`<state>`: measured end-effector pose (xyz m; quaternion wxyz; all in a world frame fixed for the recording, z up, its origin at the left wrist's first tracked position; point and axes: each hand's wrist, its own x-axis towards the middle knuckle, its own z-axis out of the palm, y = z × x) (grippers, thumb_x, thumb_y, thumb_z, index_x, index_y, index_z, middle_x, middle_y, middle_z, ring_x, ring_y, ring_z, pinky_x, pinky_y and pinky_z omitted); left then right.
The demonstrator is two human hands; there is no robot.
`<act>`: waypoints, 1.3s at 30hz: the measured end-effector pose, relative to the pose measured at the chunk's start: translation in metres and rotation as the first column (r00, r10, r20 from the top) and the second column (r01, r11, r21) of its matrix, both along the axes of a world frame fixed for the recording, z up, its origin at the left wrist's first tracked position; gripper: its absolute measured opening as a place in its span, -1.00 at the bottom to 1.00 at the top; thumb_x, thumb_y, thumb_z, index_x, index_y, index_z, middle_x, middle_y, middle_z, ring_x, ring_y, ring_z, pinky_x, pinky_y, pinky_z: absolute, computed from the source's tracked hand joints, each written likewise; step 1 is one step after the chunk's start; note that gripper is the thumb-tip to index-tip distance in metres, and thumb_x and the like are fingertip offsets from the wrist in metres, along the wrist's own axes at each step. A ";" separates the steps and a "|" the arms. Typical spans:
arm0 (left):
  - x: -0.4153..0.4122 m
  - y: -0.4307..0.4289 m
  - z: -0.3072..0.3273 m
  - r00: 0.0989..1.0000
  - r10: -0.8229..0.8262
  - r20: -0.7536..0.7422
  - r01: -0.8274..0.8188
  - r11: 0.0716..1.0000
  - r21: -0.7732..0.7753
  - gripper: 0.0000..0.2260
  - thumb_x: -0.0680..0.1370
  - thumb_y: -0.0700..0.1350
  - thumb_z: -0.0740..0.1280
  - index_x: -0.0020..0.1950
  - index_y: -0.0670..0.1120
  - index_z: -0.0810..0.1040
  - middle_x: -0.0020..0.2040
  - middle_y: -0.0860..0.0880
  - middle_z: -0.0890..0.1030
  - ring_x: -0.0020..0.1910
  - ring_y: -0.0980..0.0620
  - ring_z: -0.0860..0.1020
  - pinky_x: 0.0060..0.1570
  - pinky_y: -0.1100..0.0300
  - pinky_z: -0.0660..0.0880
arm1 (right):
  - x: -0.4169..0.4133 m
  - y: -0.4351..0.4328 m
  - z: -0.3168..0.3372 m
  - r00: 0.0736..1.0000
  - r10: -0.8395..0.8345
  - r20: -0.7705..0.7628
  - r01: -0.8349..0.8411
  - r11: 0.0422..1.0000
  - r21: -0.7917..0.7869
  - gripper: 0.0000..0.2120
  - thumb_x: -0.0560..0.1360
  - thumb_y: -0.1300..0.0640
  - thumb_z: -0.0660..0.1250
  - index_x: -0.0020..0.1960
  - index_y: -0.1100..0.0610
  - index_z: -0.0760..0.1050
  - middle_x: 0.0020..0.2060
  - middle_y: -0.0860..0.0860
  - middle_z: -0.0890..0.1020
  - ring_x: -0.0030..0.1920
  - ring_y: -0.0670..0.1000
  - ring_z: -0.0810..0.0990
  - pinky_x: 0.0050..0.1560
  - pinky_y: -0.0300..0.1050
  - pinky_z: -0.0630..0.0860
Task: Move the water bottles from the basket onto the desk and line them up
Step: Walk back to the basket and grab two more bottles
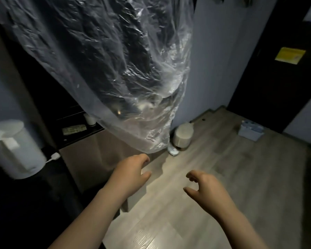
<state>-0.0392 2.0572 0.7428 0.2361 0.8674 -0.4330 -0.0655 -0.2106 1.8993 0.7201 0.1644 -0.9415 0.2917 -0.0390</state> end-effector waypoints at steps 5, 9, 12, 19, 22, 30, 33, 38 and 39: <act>0.001 -0.059 -0.006 0.993 -0.121 0.002 0.121 0.990 0.073 -0.66 0.51 0.05 0.32 0.26 0.02 0.46 0.22 0.07 0.55 0.17 0.05 0.52 0.11 0.18 0.43 | -0.019 -0.040 -0.006 0.994 -0.103 -0.045 0.104 0.995 0.009 -0.63 0.47 -0.08 0.33 0.25 -0.03 0.46 0.14 -0.13 0.58 0.16 -0.13 0.53 0.09 -0.25 0.42; 0.015 -0.110 -0.011 0.967 -0.254 0.016 0.251 0.961 0.113 -0.65 0.51 0.07 0.31 0.27 0.02 0.44 0.22 0.07 0.55 0.21 0.06 0.49 0.11 0.19 0.41 | -0.018 -0.071 -0.010 0.977 -0.202 -0.073 0.204 0.979 0.018 -0.60 0.48 -0.07 0.32 0.29 -0.02 0.45 0.18 -0.12 0.58 0.20 -0.11 0.51 0.13 -0.24 0.41; 0.030 -0.147 -0.014 0.933 -0.360 0.017 0.357 0.929 0.101 -0.66 0.50 0.07 0.32 0.25 0.04 0.45 0.20 0.11 0.56 0.21 0.10 0.49 0.11 0.22 0.39 | -0.013 -0.091 -0.008 0.950 -0.301 -0.077 0.303 0.953 0.009 -0.59 0.48 -0.07 0.32 0.30 -0.02 0.45 0.20 -0.11 0.57 0.21 -0.11 0.52 0.15 -0.21 0.44; 0.064 -0.232 -0.002 0.833 -0.551 0.055 0.547 0.834 0.067 -0.65 0.51 0.09 0.31 0.26 0.04 0.44 0.22 0.12 0.56 0.23 0.12 0.49 0.13 0.21 0.41 | 0.003 -0.129 0.004 0.867 -0.495 -0.057 0.496 0.868 -0.001 -0.60 0.47 -0.10 0.33 0.29 -0.05 0.46 0.18 -0.15 0.57 0.18 -0.17 0.51 0.15 -0.28 0.43; 0.070 -0.267 -0.006 0.789 -0.613 0.028 0.609 0.788 0.096 -0.65 0.51 0.09 0.31 0.27 0.05 0.42 0.23 0.11 0.55 0.24 0.11 0.48 0.13 0.20 0.42 | 0.005 -0.147 0.009 0.820 -0.570 -0.040 0.571 0.821 -0.003 -0.62 0.47 -0.11 0.34 0.27 -0.10 0.48 0.17 -0.17 0.57 0.17 -0.18 0.51 0.16 -0.28 0.45; 0.060 -0.361 -0.016 0.705 -0.709 -0.008 0.704 0.699 0.130 -0.64 0.51 0.11 0.31 0.27 0.05 0.42 0.23 0.10 0.55 0.24 0.10 0.49 0.14 0.20 0.43 | -0.008 -0.217 0.003 0.740 -0.669 -0.073 0.670 0.742 -0.005 -0.61 0.48 -0.11 0.34 0.29 -0.10 0.48 0.17 -0.15 0.57 0.17 -0.18 0.52 0.15 -0.27 0.46; 0.047 -0.404 -0.020 0.689 -0.724 0.000 0.718 0.684 0.129 -0.65 0.51 0.11 0.31 0.27 0.05 0.42 0.22 0.10 0.55 0.23 0.09 0.49 0.13 0.20 0.42 | -0.019 -0.258 -0.003 0.724 -0.686 -0.070 0.688 0.726 -0.003 -0.59 0.48 -0.10 0.35 0.31 -0.10 0.46 0.18 -0.16 0.56 0.17 -0.18 0.52 0.17 -0.26 0.47; 0.017 -0.478 -0.014 0.693 -0.721 0.009 0.712 0.686 0.149 -0.64 0.51 0.11 0.30 0.27 0.04 0.41 0.20 0.11 0.55 0.18 0.07 0.52 0.07 0.20 0.42 | -0.045 -0.336 0.000 0.708 -0.706 -0.013 0.706 0.708 0.023 -0.58 0.47 -0.07 0.36 0.32 -0.06 0.46 0.19 -0.13 0.56 0.16 -0.18 0.52 0.17 -0.28 0.47; 0.012 -0.493 -0.012 0.697 -0.717 0.013 0.708 0.690 0.152 -0.64 0.51 0.11 0.30 0.27 0.04 0.42 0.19 0.11 0.56 0.16 0.06 0.53 0.06 0.19 0.43 | -0.049 -0.351 0.002 0.714 -0.700 -0.005 0.700 0.713 0.031 -0.59 0.48 -0.06 0.35 0.31 -0.05 0.46 0.19 -0.12 0.57 0.16 -0.17 0.52 0.17 -0.28 0.47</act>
